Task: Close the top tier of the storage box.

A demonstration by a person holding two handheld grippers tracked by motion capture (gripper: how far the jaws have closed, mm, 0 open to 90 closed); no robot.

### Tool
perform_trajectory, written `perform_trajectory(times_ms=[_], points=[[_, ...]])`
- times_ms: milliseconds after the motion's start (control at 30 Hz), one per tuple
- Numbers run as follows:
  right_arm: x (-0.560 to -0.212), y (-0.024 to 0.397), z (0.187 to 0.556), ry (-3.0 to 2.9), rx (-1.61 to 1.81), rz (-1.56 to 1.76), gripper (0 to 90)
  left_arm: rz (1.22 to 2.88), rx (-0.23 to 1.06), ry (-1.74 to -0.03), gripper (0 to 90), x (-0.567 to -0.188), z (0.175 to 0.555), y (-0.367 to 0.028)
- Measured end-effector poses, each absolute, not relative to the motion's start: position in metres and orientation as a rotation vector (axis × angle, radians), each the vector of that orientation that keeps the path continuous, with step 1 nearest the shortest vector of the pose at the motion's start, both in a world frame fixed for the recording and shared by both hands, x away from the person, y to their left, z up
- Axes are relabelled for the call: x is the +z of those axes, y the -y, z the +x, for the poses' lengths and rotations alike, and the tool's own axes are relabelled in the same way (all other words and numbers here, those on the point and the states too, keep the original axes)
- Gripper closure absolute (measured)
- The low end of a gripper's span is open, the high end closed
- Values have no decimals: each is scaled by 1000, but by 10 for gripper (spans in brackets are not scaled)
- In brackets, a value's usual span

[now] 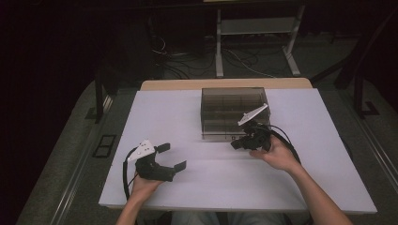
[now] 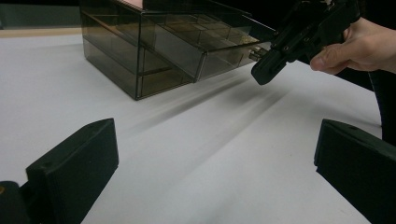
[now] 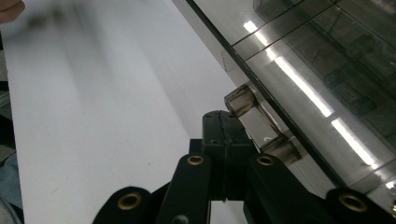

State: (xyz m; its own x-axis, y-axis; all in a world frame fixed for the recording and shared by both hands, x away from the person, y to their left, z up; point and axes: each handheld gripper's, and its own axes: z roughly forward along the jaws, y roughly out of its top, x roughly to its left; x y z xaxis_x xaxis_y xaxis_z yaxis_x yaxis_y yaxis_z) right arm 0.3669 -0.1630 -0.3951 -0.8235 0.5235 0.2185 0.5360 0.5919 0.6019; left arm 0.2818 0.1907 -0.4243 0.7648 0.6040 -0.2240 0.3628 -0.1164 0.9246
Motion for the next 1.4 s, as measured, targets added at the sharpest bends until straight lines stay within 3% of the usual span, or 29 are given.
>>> perform_trajectory(times_ms=[1400], points=[[-398, 170, 386, 2728, -1129, -1023, 889, 1730, 241, -766, 0, -424, 282, -190]])
